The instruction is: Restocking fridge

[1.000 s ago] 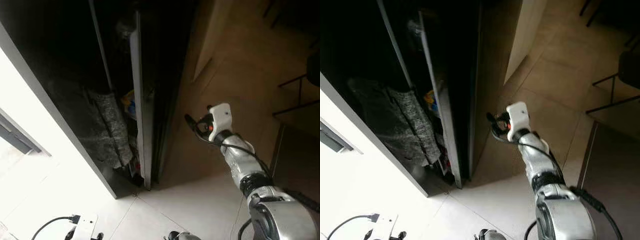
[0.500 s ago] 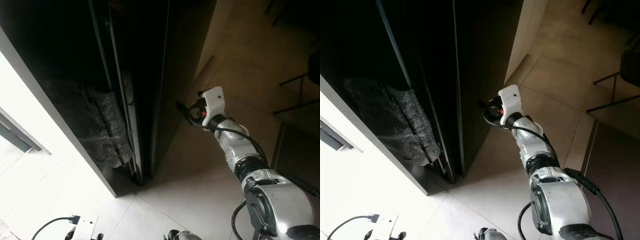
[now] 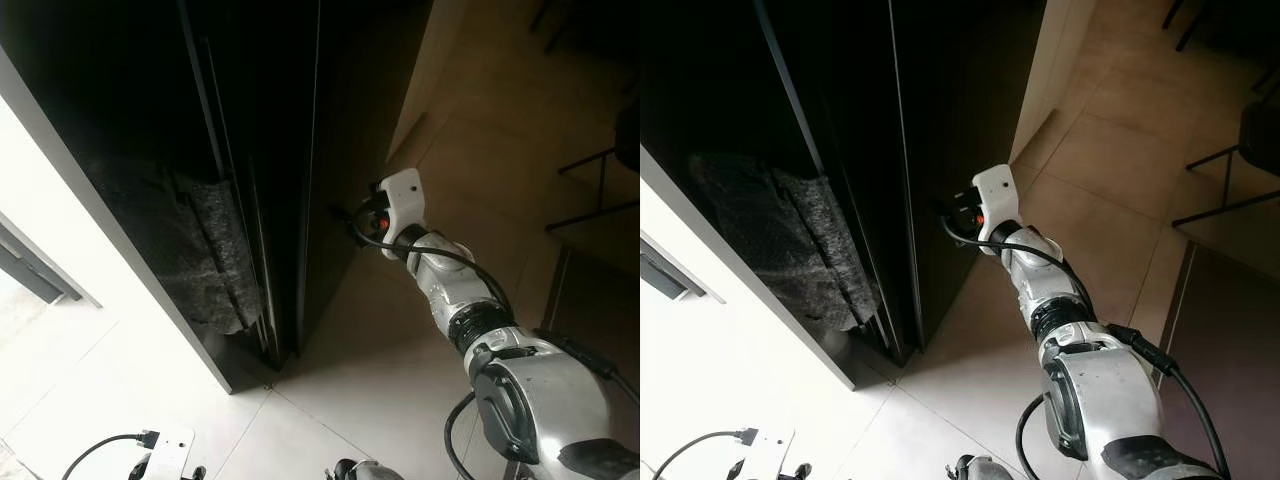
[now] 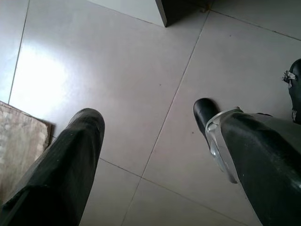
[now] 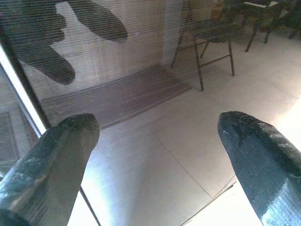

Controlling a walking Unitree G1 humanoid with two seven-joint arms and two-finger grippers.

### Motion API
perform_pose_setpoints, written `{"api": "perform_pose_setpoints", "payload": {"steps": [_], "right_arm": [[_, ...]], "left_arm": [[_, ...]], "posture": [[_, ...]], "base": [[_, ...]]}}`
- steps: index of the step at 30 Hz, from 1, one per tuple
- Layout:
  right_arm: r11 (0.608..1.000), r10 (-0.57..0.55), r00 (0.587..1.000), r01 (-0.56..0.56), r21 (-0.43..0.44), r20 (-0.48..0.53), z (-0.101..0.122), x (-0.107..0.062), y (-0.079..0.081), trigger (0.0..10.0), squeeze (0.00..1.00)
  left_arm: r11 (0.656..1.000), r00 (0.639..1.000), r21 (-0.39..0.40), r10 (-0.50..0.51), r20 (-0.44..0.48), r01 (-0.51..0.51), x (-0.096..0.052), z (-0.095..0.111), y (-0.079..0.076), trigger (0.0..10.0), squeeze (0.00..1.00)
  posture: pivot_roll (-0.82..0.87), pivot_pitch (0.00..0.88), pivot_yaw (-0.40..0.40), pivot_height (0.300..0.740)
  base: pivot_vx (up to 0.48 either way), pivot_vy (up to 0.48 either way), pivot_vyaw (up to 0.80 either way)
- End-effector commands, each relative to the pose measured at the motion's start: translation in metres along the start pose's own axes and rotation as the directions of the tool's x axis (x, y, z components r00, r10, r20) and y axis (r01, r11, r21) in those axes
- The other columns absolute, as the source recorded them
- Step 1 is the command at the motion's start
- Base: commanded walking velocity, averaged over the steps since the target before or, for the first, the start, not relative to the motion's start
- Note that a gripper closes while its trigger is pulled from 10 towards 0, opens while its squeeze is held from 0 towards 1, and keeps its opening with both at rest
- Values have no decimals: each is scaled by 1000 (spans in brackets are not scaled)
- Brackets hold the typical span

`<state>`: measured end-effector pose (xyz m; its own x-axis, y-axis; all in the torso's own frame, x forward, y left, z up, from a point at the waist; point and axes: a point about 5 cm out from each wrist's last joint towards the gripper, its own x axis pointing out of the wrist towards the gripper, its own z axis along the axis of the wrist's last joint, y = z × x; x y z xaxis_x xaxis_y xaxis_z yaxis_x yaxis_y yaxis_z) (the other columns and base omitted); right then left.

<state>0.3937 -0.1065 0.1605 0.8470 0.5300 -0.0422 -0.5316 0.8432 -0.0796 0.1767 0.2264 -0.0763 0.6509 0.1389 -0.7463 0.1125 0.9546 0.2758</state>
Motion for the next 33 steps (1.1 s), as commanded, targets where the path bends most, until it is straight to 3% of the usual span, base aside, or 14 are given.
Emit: {"api": "perform_pose_setpoints", "payload": {"steps": [1, 4, 18, 33], "right_arm": [[1000, 17, 1000, -16, 11, -10, 2, 3, 3, 10000, 0], [998, 23, 1000, -23, 56, 5, 4, 5, 4, 10000, 0], [994, 99, 995, -101, 51, 29, 22, 17, 19, 10000, 0], [983, 141, 988, -148, 108, 68, 41, 33, 41, 10000, 0]], "left_arm": [[1000, 999, 11, -9, -39, 9, -3, -12, -4, 10000, 0], [1000, 999, 9, -9, -39, 9, -3, -12, -5, 10000, 0], [1000, 999, -13, 6, -36, -7, -5, -16, -6, 10000, 0], [999, 1000, -38, 15, 2, -15, -2, -4, -12, 10000, 0]], "posture": [[47, 179, -62, 740], [52, 180, -63, 740], [83, 176, -86, 740], [106, 148, -112, 740]], "base": [[0, 0, 0], [0, 0, 0], [0, 0, 0], [0, 0, 0]]}}
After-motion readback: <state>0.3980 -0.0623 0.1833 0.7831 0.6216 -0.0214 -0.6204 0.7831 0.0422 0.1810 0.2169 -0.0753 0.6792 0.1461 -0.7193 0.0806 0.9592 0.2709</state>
